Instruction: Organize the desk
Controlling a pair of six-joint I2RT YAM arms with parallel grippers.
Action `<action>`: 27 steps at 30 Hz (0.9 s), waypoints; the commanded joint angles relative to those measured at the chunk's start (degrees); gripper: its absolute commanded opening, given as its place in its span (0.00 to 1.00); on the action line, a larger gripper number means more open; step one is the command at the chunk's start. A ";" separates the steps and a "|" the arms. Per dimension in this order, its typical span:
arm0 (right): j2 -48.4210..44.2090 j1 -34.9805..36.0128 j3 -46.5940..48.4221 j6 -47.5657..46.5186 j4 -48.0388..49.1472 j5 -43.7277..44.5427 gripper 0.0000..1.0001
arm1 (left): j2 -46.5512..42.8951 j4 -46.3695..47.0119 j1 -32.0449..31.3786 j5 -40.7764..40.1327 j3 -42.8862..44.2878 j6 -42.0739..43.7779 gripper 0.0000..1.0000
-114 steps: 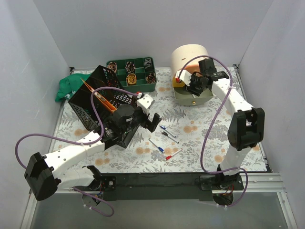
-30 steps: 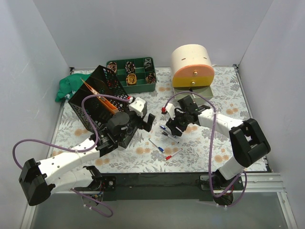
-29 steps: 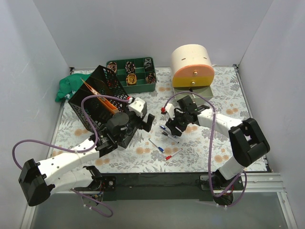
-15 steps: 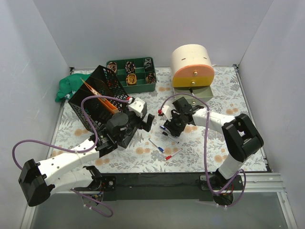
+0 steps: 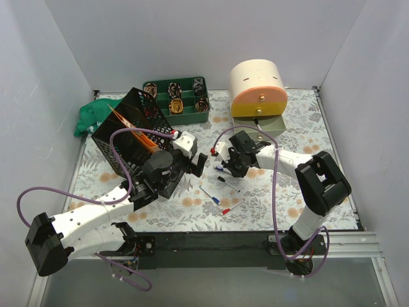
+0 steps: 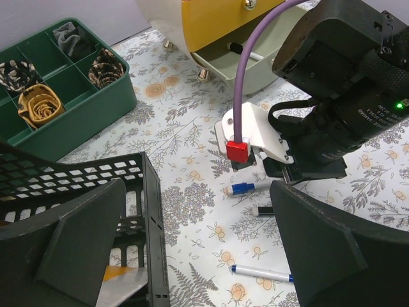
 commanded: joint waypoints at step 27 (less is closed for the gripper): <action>-4.43 -19.95 24.56 -36.66 -12.84 4.62 0.01 | -2.69 0.18 0.42 2.47 -0.35 0.17 0.98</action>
